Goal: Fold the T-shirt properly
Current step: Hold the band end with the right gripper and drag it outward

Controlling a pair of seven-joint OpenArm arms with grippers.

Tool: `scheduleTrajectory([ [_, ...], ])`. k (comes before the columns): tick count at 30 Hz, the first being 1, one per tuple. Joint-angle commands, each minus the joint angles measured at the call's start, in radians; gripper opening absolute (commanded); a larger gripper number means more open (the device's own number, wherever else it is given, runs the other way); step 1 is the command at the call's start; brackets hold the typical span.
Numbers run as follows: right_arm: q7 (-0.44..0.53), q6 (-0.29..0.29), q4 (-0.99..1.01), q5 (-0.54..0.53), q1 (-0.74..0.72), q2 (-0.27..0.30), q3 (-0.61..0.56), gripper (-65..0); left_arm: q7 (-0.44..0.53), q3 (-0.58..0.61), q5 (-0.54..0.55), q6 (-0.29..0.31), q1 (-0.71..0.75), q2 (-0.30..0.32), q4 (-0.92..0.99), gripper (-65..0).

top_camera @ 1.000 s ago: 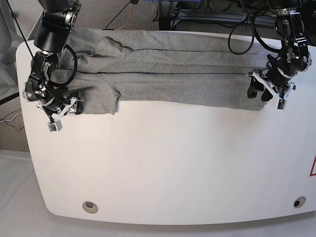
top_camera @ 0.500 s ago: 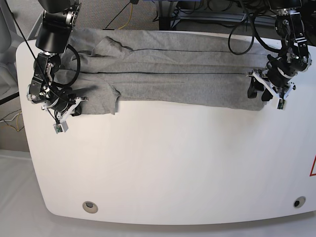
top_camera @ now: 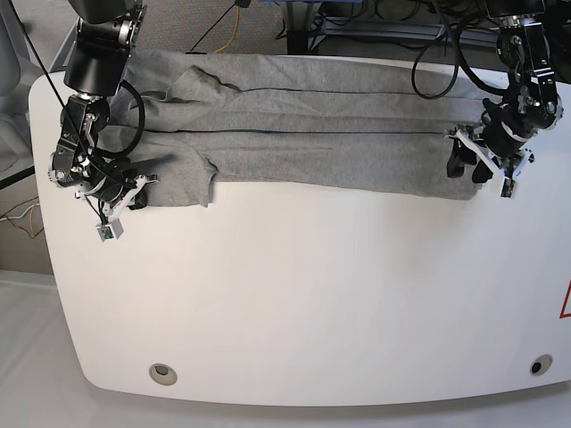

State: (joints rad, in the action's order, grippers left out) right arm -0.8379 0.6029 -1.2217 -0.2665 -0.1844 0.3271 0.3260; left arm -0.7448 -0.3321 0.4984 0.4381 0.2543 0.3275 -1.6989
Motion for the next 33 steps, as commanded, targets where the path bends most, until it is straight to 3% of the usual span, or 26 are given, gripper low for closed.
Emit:
scheduleTrajectory([
  [1,-0.030,0.005,-0.051,0.008,-0.014,0.020,0.006,-63.2,0.017,-0.008,0.013,0.001,-0.008,0.014,-0.019,-35.9],
  [14,-0.139,0.005,-0.185,0.002,-0.010,0.013,0.008,-63.2,0.017,-0.006,0.013,0.001,-0.008,0.012,-0.019,-35.9],
  [33,-0.182,0.005,-0.347,-0.001,0.139,-0.016,0.008,-63.2,0.017,-0.003,0.013,0.001,-0.008,0.011,-0.019,-35.9],
])
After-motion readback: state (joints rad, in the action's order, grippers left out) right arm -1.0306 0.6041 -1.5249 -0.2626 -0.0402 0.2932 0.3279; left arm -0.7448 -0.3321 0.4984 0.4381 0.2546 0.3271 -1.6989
